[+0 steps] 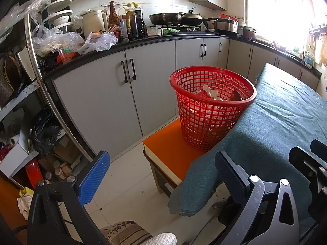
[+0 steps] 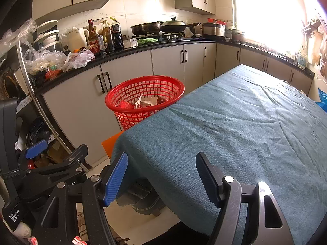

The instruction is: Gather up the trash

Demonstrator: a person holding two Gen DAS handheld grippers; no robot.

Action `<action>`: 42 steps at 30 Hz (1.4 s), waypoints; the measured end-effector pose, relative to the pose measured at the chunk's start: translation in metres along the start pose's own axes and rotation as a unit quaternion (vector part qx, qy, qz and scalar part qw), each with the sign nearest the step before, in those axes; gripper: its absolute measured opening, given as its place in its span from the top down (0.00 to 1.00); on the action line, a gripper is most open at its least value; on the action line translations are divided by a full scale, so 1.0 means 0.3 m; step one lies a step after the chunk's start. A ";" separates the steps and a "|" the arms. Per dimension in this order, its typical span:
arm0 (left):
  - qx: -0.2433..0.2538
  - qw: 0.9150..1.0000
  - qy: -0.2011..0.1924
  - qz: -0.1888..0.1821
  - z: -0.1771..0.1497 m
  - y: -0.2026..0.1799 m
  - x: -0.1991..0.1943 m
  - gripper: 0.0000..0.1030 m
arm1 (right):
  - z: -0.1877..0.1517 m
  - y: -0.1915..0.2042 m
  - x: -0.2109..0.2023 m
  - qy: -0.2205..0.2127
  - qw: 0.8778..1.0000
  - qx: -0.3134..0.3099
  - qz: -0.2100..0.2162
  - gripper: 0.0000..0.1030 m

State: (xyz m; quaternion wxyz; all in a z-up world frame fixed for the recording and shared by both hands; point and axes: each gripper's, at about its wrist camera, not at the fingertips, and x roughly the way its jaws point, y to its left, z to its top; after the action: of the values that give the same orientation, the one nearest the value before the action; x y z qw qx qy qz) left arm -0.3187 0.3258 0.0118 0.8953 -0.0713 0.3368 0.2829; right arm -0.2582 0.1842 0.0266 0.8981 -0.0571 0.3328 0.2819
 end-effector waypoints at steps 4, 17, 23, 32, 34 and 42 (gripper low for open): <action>-0.001 1.000 0.001 -0.002 -0.003 0.001 -0.001 0.01 | 0.000 0.001 0.000 0.000 1.000 0.000 0.000 0.28; -0.004 1.000 0.004 -0.003 -0.013 0.001 0.003 0.01 | 0.000 0.004 0.000 0.000 1.000 0.000 0.000 0.27; -0.004 1.000 -0.001 -0.001 -0.015 0.005 0.002 0.01 | -0.001 0.005 0.001 0.000 1.000 0.000 -0.001 0.27; -0.007 1.000 -0.008 0.009 -0.011 0.008 -0.012 0.01 | 0.001 0.008 0.000 0.000 1.000 0.000 -0.001 0.27; -0.007 1.000 -0.012 0.012 -0.009 0.009 -0.018 0.01 | -0.002 0.010 0.000 0.000 1.000 0.000 0.000 0.27; -0.014 0.999 -0.027 0.021 0.025 0.030 -0.036 0.01 | -0.011 0.018 0.006 0.003 1.000 -0.007 0.001 0.26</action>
State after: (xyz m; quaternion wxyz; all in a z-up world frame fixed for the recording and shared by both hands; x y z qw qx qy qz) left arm -0.3261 0.3306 0.0251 0.8968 -0.0689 0.3104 0.3077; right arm -0.2618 0.1886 0.0234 0.8962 -0.0635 0.3340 0.2850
